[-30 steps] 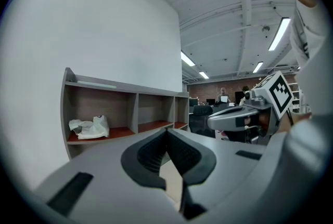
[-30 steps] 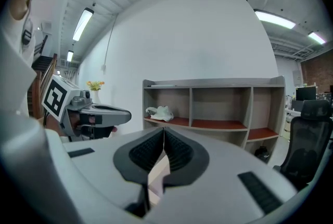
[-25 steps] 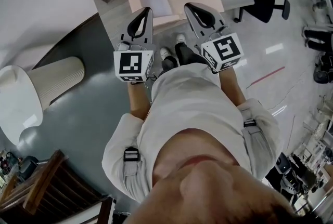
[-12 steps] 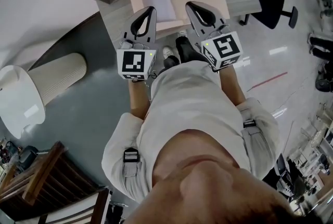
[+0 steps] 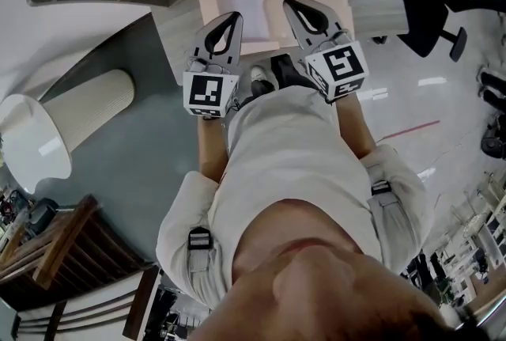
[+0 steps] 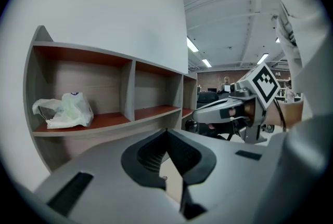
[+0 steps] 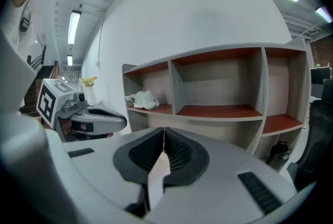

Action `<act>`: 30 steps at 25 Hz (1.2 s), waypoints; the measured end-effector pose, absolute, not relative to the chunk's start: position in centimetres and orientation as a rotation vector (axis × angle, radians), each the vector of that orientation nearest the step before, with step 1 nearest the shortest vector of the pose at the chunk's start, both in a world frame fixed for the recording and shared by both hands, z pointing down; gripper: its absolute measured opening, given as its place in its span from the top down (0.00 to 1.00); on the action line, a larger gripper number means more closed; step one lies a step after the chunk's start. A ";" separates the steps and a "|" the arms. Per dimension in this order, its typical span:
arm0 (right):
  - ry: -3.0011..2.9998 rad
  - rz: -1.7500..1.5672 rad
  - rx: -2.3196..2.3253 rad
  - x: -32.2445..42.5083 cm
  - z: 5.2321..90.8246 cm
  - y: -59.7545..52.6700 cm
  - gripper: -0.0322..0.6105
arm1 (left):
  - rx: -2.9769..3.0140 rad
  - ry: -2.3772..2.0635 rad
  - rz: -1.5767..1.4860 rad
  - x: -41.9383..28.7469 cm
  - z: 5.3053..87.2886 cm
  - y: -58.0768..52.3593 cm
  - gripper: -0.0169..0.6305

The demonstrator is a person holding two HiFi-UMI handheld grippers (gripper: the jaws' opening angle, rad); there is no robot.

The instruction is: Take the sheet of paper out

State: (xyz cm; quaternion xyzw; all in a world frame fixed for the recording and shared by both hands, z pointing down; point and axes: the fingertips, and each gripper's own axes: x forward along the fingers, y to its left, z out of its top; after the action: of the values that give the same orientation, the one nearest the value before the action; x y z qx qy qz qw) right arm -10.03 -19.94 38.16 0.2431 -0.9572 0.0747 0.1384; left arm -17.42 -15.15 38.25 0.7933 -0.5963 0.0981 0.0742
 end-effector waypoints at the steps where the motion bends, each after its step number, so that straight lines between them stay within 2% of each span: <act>1: -2.764 0.224 0.695 -9.9 38.6 -20.6 0.92 | 2.373 -1.788 0.301 -17.3 38.6 -15.6 0.95; 20: -2.695 0.420 0.482 -9.4 47.6 -24.0 0.92 | 2.191 -1.735 0.485 -15.9 46.8 -19.6 0.95; 30: -2.649 0.481 0.527 -9.2 52.4 -24.6 0.92 | 2.167 -1.633 0.514 -15.4 51.9 -20.5 0.95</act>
State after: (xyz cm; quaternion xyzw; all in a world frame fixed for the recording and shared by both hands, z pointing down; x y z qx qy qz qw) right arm -9.16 -24.57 52.38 0.1883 -0.9466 0.1717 0.1976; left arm -15.42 -20.49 51.93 0.7704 -0.5808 0.1829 0.1888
